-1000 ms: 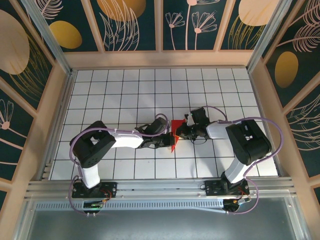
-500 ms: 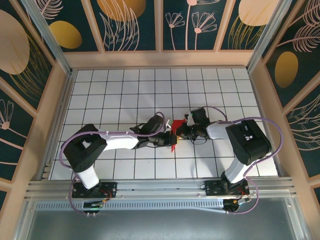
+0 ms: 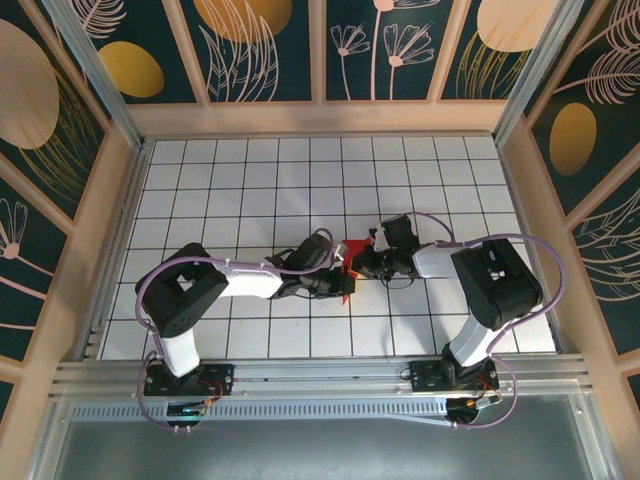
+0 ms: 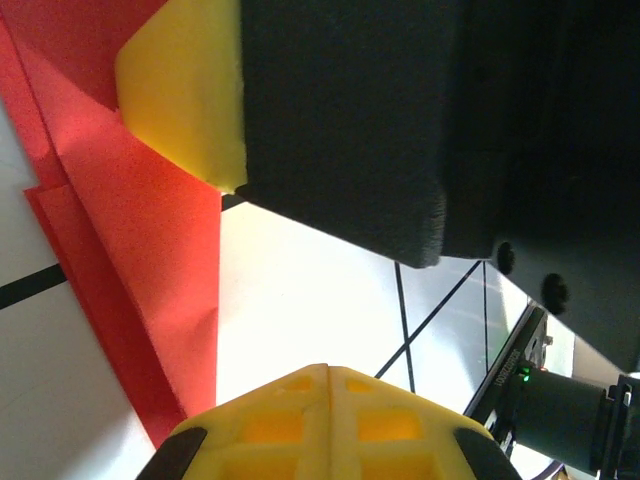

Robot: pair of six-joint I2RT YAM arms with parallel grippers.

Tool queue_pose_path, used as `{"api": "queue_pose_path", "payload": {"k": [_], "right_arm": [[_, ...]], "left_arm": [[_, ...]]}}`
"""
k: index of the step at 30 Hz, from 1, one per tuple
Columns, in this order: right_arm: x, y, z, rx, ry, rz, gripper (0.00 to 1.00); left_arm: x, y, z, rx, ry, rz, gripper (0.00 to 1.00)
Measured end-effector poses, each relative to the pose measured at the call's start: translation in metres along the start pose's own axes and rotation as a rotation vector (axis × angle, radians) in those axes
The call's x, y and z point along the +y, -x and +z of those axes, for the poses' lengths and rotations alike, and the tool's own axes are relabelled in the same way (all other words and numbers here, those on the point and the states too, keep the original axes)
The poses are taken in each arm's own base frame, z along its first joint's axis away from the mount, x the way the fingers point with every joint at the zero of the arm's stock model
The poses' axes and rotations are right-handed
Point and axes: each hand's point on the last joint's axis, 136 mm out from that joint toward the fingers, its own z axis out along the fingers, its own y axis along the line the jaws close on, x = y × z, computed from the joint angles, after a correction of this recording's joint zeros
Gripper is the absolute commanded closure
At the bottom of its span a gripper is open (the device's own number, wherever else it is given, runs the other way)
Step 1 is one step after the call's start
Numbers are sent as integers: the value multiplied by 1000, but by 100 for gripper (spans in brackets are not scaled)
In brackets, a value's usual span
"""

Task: Fold a paper plane with a square sheet of paper (fold left side to right side)
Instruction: Fold the wing for the fifth time at the center of the table.

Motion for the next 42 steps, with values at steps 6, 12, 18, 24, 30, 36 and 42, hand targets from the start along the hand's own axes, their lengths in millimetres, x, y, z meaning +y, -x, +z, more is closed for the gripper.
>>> {"api": "queue_pose_path", "payload": {"k": [6,12,18,24,30,36,42], "right_arm": [[0,0,0,0,0,-1,100],[0,0,0,0,1,-3,100],[0,0,1,1,1,-4,100],[0,0,1,2,6,-5,100],[1,0,2,2,9,-6,100],[1,1,2,1,10,-7,100],[1,0,2,2,12,-8,100]], "left_arm": [[10,-6,6,23,12,-18,100],[13,-8,9,31,13,-24,100],[15,-9,10,32,13,-34,100],[15,-10,10,29,10,-33,100],[16,-10,10,30,11,-33,100],[16,-10,10,30,12,-33,100],[18,-11,10,27,18,-35,100]]}}
